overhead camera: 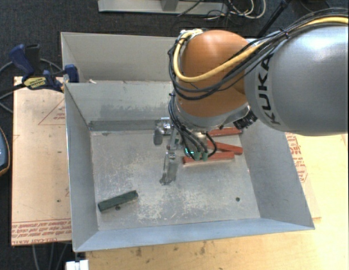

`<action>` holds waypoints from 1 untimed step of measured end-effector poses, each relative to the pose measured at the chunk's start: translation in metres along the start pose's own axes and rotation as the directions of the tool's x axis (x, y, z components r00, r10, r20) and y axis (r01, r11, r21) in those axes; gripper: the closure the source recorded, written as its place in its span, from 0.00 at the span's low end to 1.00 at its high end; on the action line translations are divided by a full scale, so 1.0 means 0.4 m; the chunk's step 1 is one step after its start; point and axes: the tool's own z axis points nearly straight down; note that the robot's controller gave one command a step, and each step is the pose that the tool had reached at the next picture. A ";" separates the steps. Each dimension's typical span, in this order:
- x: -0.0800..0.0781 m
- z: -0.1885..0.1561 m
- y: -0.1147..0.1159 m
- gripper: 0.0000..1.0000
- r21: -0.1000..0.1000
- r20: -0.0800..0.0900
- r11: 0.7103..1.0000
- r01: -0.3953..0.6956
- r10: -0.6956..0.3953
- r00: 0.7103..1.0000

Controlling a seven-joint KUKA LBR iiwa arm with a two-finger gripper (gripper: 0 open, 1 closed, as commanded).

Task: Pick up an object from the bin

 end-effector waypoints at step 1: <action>0.062 0.439 0.213 0.00 0.000 0.003 0.910 0.414 -0.414 0.910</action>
Offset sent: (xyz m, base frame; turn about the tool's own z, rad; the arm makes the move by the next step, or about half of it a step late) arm -0.0245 0.0832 -0.1723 -0.4260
